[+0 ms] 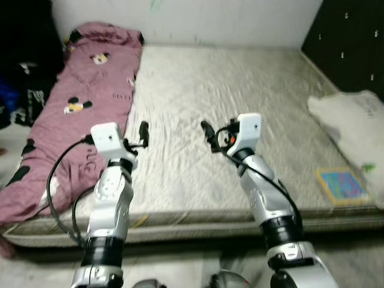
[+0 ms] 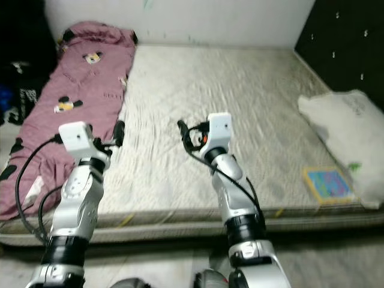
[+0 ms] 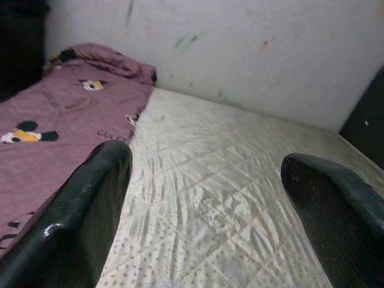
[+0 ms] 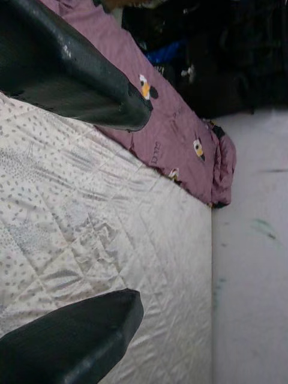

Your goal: Clean up the room

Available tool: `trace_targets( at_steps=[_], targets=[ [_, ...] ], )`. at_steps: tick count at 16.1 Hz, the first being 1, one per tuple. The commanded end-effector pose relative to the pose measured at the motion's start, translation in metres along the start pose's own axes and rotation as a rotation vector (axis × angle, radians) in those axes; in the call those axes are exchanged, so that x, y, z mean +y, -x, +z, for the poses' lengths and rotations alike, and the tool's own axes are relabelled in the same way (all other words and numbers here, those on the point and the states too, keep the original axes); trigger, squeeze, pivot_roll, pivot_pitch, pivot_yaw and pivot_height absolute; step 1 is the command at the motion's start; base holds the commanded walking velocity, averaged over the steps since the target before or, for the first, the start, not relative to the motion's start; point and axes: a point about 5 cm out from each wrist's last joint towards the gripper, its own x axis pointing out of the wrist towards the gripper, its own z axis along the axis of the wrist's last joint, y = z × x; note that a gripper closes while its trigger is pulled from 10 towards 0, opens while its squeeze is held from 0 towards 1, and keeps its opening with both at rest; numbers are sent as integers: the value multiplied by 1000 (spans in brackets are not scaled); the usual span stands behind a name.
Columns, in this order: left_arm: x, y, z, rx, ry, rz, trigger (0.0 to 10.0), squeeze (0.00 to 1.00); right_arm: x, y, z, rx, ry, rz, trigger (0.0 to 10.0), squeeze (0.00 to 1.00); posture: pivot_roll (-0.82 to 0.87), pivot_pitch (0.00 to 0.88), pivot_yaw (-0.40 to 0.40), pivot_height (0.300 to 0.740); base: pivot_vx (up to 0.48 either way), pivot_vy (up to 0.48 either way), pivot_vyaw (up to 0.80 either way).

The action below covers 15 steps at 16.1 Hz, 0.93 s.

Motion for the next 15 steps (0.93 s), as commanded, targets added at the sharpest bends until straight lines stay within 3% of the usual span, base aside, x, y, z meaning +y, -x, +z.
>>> trace_targets(
  at_steps=[1,15],
  targets=[
    [-8,-2,0,7,7,-23,10000,0,-8,2,-1,7,11,-23,10000,0,-79,0,-22,740,0,480,0],
    [-5,-4,2,-3,6,3,10000,0,-4,-1,0,5,13,-1,10000,0,-79,0,-27,740,0,480,0]
  ],
)
